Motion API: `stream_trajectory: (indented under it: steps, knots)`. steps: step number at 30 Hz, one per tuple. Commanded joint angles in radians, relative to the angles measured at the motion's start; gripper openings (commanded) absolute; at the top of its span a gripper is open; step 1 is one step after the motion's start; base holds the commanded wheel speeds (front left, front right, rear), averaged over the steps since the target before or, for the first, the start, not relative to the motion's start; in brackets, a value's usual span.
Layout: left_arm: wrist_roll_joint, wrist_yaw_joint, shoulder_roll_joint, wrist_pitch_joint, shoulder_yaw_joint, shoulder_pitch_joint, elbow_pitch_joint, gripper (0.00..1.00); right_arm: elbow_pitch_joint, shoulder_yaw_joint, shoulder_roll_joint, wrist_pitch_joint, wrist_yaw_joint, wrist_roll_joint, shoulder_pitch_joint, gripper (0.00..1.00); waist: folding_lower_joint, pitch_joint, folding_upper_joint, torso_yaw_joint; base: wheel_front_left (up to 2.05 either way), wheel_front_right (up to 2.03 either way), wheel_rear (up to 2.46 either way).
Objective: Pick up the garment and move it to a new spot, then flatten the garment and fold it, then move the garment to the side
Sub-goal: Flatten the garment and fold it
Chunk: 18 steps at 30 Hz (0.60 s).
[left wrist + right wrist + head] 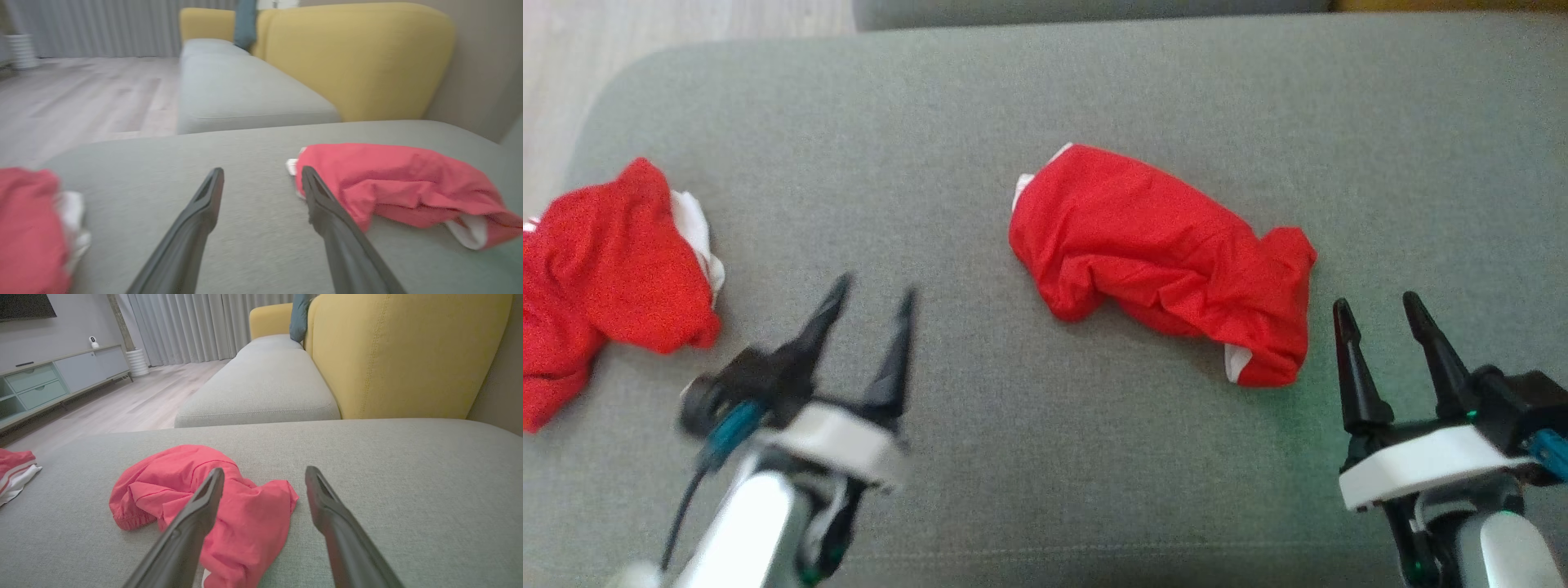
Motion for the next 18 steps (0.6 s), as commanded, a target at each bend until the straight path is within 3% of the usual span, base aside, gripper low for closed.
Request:
stream_trajectory:
  steps: [1,9,17,18]
  knots:
    - [-0.002,-0.016,-0.005,0.013,0.016,-0.084,-0.023,1.0,-0.039,0.026,-0.005,-0.003,0.004,0.0,-0.047,1.0,0.0,0.027,0.0,-0.007,0.0,0.0,0.0]
    - [-0.001,-0.124,-0.1,0.166,-0.152,-0.271,0.131,1.0,-0.033,0.048,-0.005,-0.016,0.004,0.005,-0.094,1.0,0.0,0.126,0.0,-0.069,0.0,0.0,0.0]
    - [0.026,-0.128,-0.121,0.203,-0.191,-0.398,0.304,1.0,0.0,0.053,-0.005,-0.051,0.004,0.027,-0.119,1.0,0.0,0.18,0.0,-0.13,0.0,0.0,0.0]
    - [0.032,-0.127,-0.121,0.203,-0.194,-0.41,0.326,0.95,0.004,0.054,-0.005,-0.054,0.004,0.029,-0.121,1.0,0.0,0.182,0.0,-0.133,0.0,0.0,0.0]
